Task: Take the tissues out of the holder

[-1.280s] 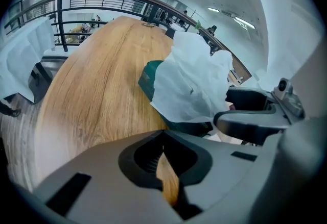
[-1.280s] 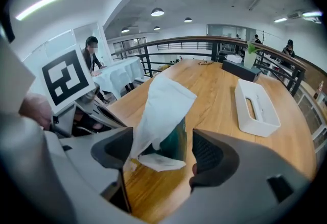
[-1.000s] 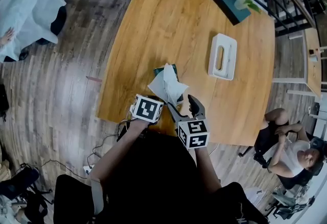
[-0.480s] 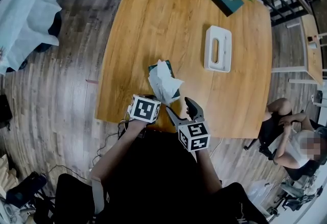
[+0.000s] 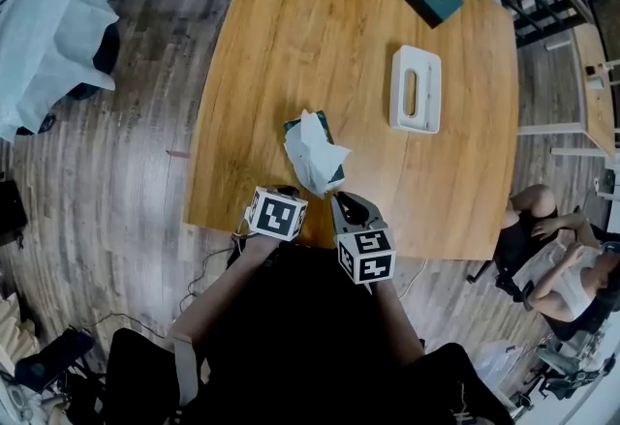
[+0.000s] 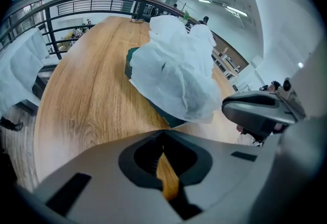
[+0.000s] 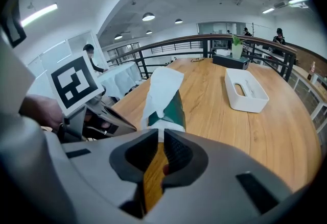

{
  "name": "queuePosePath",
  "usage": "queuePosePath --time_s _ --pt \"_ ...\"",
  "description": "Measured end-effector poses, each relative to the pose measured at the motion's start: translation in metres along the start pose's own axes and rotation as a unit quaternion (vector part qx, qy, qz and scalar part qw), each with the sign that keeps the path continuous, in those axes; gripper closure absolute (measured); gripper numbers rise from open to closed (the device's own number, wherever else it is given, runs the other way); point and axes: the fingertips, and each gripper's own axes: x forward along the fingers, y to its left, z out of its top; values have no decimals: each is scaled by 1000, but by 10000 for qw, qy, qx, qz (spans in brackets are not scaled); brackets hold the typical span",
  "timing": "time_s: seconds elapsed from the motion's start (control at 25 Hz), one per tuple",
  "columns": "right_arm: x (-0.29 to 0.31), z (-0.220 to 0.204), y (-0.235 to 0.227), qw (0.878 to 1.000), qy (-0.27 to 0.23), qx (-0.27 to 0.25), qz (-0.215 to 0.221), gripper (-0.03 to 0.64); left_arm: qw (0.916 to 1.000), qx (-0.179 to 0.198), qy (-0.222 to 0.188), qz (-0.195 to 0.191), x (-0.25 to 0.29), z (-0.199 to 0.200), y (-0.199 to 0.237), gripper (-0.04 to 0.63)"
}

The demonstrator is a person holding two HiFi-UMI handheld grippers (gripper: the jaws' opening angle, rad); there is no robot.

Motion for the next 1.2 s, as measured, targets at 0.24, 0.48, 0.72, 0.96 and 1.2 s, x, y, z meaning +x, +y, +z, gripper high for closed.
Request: queuePosePath --time_s 0.24,0.48,0.72,0.96,1.2 --pt "6 -13 -4 9994 344 68 -56 604 10000 -38 4 0 -4 -4 -1 588" --pt "16 -28 -3 9966 820 99 -73 604 10000 -90 -41 7 -4 -5 2 588" --pt "21 -46 -17 9884 1434 235 -438 606 10000 -89 -14 27 -10 -5 2 588" --pt "19 -48 -26 9825 1656 725 -447 606 10000 2 -85 7 -5 -5 1 588" --pt "20 -47 -24 9815 1770 564 -471 606 10000 -8 -87 40 -8 -4 0 588"
